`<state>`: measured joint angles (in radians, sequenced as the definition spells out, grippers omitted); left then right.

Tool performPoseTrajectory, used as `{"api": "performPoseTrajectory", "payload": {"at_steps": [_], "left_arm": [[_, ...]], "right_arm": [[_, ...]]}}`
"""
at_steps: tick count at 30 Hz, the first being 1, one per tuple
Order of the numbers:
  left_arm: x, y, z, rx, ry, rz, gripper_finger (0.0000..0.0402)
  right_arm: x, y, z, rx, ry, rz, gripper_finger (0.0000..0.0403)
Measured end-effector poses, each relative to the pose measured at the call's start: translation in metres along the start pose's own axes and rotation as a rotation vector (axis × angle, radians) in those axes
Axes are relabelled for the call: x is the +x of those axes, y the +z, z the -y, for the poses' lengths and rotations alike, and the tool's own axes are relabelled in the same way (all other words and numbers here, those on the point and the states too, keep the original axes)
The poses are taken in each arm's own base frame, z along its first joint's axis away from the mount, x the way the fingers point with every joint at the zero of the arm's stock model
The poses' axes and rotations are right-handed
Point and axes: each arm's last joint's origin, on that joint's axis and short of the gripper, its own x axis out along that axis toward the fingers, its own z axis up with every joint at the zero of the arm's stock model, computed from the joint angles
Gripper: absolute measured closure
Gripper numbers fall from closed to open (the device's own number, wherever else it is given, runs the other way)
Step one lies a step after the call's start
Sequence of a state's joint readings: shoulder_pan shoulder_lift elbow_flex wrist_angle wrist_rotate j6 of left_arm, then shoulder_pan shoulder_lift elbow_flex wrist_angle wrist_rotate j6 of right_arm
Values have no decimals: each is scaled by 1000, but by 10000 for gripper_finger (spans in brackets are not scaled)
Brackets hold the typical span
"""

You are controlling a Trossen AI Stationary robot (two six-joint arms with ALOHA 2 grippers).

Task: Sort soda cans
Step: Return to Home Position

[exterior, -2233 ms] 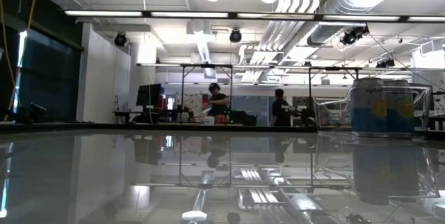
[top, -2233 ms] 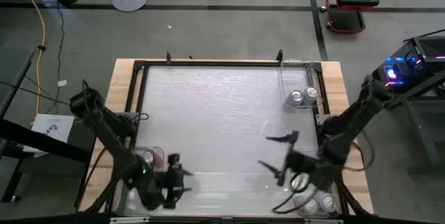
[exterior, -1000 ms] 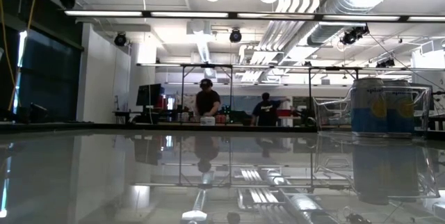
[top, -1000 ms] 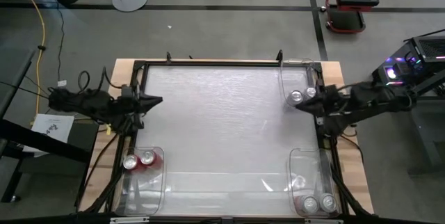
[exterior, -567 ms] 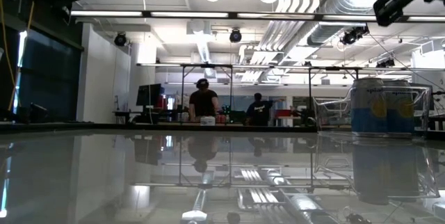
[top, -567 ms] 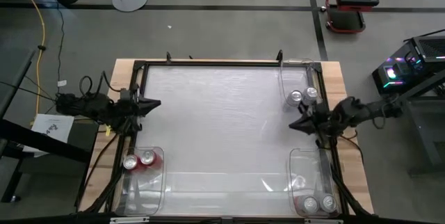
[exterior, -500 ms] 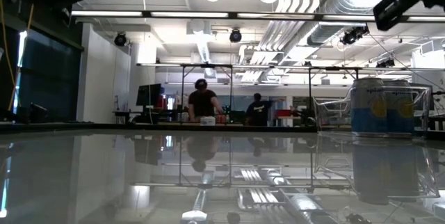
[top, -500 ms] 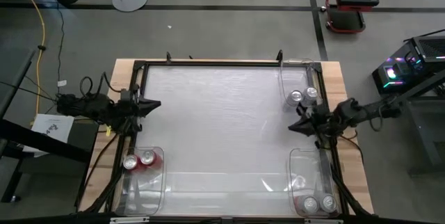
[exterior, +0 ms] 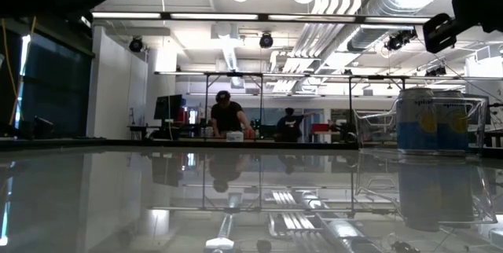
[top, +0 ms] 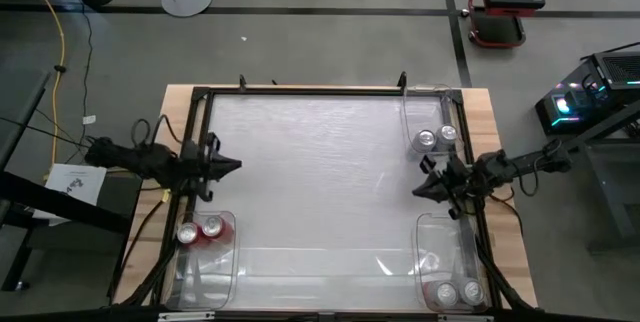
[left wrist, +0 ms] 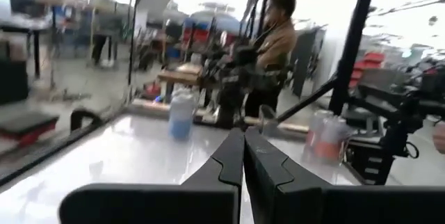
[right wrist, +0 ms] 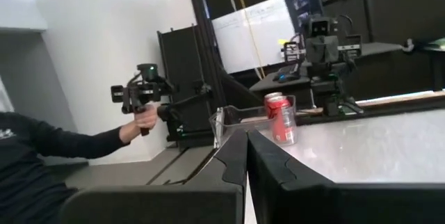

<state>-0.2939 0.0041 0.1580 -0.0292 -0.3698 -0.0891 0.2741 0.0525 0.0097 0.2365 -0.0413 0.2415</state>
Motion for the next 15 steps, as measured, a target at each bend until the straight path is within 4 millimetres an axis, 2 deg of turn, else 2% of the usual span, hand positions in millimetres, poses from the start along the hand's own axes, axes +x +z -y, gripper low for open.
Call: {"api": "performPoseTrajectory", "payload": {"at_steps": [3, 7, 15], "left_arm": [[4, -13, 1, 11, -28, 57, 401], [7, -31, -1, 21, -45, 51, 401], [10, -33, -10, 31, -52, 30, 401]], "right_arm": [[0, -1, -1, -13, 27, -18, 403], [0, -6, -1, -19, 58, -70, 403], [-2, -14, 8, -64, -66, -154, 403]]}}
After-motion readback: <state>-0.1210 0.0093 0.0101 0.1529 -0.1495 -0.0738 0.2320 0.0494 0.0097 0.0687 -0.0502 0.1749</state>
